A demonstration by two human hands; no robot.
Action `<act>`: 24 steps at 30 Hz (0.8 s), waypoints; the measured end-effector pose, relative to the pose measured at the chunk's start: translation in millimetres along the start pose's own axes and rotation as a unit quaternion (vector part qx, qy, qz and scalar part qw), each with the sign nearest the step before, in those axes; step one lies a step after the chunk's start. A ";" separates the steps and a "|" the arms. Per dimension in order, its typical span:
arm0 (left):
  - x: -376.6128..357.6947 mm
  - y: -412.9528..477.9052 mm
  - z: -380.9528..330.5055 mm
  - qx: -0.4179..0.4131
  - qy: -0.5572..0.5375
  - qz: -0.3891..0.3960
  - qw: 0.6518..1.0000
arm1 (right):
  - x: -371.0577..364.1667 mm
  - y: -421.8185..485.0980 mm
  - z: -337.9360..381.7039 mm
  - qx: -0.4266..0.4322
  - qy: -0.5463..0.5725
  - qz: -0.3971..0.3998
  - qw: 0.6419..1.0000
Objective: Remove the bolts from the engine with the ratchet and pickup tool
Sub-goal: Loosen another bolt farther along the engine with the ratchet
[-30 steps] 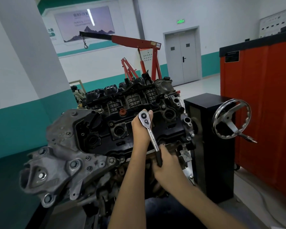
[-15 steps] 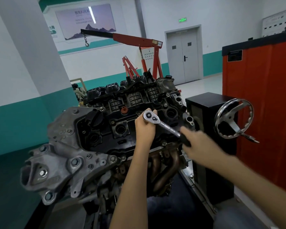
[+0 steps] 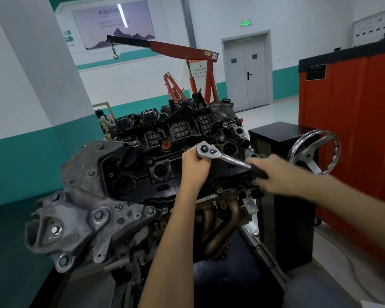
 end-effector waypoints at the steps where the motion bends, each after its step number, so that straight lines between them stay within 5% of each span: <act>1: 0.1 0.0 -1.2 0.002 0.001 0.000 1.000 | 16.1 10.8 -4.2 0.014 -0.084 0.008 0.996; 3: 3.9 0.4 0.6 0.013 -0.003 -0.014 1.000 | 32.0 27.6 0.3 0.047 -0.206 -0.021 0.977; 5: 9.7 -0.2 6.0 0.033 -0.037 -0.038 0.998 | 24.0 27.4 7.0 0.041 -0.208 -0.058 0.976; 9: 5.1 -4.9 6.5 0.027 -0.053 -0.042 0.997 | -45.8 -13.5 22.6 -0.059 0.059 -0.093 0.992; 15: 1.7 -2.3 5.0 0.055 -0.033 -0.074 0.995 | -121.6 -17.9 88.9 -0.119 0.318 -0.183 0.923; 21: 5.2 -1.0 4.4 0.021 -0.016 -0.010 1.000 | -54.4 -17.3 27.9 -0.036 0.122 -0.072 0.989; 24: 4.5 0.8 4.1 0.019 -0.007 0.000 1.000 | 5.2 8.1 -2.7 0.015 -0.109 -0.020 0.994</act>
Point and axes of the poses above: each hand's wrist, its own y-axis towards the middle knuckle, its own x-axis out of the back of the hand, z = x × y, the point moved 4 cm from there along y, towards the middle knuckle, and after that the axes turned 2 degrees about -z, right-handed, at the moved point
